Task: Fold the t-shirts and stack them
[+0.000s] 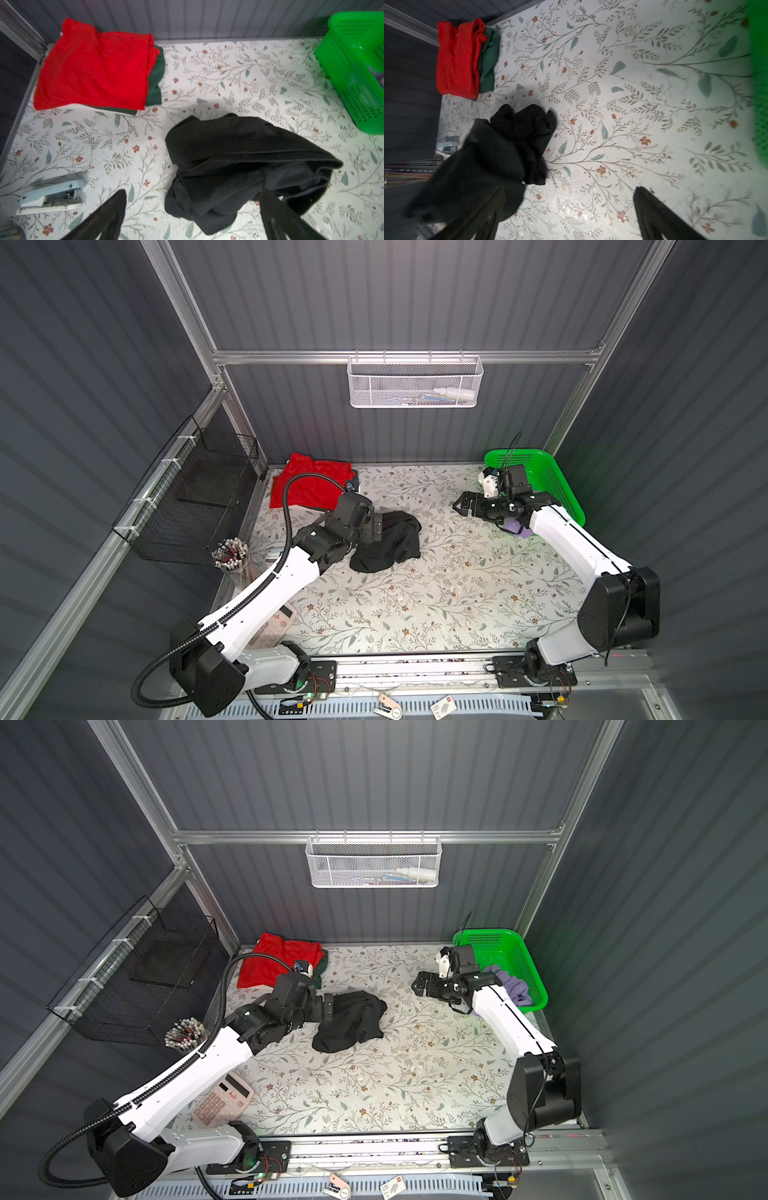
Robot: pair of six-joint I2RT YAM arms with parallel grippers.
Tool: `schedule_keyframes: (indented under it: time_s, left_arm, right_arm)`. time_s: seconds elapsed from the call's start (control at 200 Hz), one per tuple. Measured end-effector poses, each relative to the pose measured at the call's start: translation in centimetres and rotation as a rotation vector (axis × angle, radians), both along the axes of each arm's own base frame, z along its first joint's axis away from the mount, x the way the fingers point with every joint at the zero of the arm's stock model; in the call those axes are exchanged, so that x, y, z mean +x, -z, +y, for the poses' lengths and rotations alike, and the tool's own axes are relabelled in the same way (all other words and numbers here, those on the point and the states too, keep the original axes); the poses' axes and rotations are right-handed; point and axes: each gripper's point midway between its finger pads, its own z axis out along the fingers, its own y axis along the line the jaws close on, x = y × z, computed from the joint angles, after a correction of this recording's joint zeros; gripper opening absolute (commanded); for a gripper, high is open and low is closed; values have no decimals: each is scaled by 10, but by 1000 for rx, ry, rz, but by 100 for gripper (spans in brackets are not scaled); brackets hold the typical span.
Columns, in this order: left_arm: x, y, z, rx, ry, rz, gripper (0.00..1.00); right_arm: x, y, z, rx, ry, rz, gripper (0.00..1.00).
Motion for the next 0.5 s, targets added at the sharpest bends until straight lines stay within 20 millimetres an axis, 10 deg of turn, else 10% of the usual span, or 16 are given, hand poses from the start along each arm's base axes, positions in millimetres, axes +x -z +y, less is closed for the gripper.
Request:
schedule_keyframes:
  time_s: [0.31, 0.5]
  left_arm:
    - [-38, 85, -6, -7, 82, 243, 93]
    - [-55, 128, -15, -37, 129, 353, 86]
  right_arm:
    - [-29, 68, 49, 92, -42, 146, 99]
    - [-32, 71, 69, 128, -57, 142, 99]
